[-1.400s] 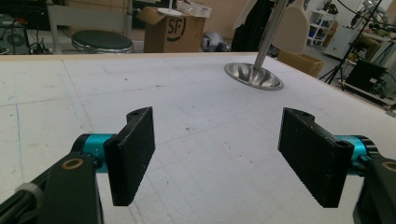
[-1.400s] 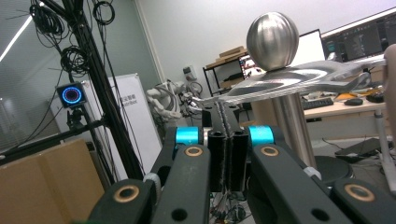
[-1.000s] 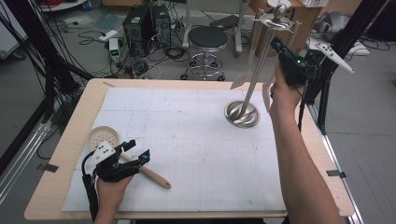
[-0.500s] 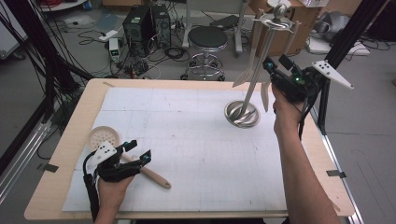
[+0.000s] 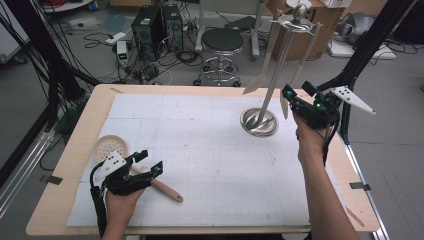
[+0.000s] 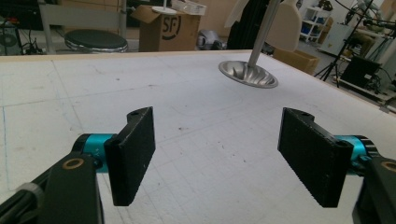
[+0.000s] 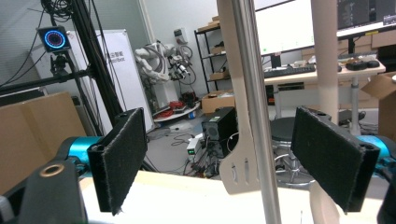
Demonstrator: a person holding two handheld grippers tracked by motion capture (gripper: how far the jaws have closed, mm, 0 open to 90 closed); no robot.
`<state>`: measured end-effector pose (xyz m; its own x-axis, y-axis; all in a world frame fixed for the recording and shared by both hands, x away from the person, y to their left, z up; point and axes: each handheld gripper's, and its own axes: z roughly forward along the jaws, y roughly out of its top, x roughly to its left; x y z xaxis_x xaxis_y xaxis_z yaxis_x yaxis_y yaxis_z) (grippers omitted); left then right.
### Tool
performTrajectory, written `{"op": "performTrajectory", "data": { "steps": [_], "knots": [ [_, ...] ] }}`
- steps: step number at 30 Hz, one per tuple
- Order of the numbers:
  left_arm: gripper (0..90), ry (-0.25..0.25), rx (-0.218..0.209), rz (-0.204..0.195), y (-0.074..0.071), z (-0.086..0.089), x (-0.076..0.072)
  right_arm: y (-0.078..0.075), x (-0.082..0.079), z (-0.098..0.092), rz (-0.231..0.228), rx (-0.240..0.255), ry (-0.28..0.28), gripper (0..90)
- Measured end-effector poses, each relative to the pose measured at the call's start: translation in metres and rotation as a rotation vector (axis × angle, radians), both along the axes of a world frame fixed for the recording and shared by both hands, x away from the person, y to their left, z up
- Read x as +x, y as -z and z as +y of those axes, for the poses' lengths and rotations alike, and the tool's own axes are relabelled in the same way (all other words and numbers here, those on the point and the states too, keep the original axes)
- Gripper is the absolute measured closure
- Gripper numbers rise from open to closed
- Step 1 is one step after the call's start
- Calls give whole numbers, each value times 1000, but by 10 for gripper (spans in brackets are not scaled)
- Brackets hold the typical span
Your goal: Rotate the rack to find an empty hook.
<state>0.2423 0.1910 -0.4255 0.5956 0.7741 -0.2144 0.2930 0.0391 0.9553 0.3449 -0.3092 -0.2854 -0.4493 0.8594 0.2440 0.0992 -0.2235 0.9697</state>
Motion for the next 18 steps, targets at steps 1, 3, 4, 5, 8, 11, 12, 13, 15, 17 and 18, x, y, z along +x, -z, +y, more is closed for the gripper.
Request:
{"op": "performTrajectory", "data": {
  "steps": [1,3,4,5,8,11,12,13,15,17,18],
  "knots": [
    [280,0,-1,-2,0,0,0,4,-2,0,-1,-6,0,178],
    [280,1,1,0,0,-1,0,13,-7,1,9,-26,-1,169],
    [280,3,2,0,0,-1,0,18,-9,1,19,-41,-7,168],
    [280,3,1,-1,0,-1,0,23,-10,3,34,-55,-8,163],
    [280,5,6,-3,0,-2,0,38,-14,5,58,-88,-19,162],
    [280,4,8,1,0,-1,1,49,-17,7,68,-105,-24,162],
    [280,2,7,1,0,-1,1,52,-18,8,73,-113,-25,162],
    [280,1,9,2,0,0,0,54,-19,8,77,-119,-32,162],
    [280,-7,4,0,1,1,0,58,-22,9,82,-131,-36,161],
    [280,-11,6,5,1,1,0,62,-25,9,91,-126,-43,155],
    [280,-12,7,5,1,1,1,64,-26,9,92,-130,-43,155]
  ]
}}
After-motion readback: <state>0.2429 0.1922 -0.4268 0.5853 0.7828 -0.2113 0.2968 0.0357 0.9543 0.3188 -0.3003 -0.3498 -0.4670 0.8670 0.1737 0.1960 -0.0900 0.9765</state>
